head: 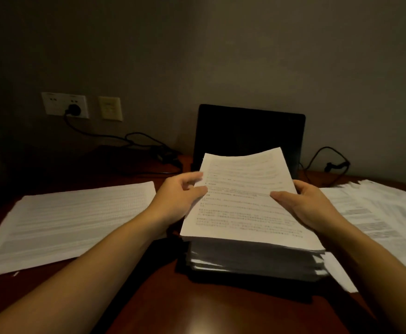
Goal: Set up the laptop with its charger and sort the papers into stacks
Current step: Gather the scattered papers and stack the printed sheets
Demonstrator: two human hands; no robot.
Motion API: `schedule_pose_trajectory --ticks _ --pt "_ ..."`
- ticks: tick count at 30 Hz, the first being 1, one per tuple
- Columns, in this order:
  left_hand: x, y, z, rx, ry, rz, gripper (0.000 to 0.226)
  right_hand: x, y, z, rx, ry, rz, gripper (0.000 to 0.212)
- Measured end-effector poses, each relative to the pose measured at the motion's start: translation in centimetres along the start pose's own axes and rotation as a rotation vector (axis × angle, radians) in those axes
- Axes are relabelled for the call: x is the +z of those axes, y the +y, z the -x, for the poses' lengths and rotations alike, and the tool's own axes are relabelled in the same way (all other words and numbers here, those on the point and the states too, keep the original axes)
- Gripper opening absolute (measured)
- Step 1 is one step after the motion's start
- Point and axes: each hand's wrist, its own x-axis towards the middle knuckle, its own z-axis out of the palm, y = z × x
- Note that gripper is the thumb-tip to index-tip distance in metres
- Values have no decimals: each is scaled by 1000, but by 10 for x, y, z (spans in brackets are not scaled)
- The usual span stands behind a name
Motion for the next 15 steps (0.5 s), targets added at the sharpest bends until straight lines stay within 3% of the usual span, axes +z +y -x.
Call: schedule_pose_trajectory --ticks 2,6,12,15 --pt "6 -12 -1 40 25 -94 43 -1 8 1 -10 27 37 31" --pt "10 -26 3 71 17 -254 37 -1 25 -3 -28 133 188 77" --pt "18 -32 8 162 28 -394 32 0 34 0 -130 157 352 56" --pt "16 -33 10 222 61 -531 28 0 34 -2 -86 101 534 44"
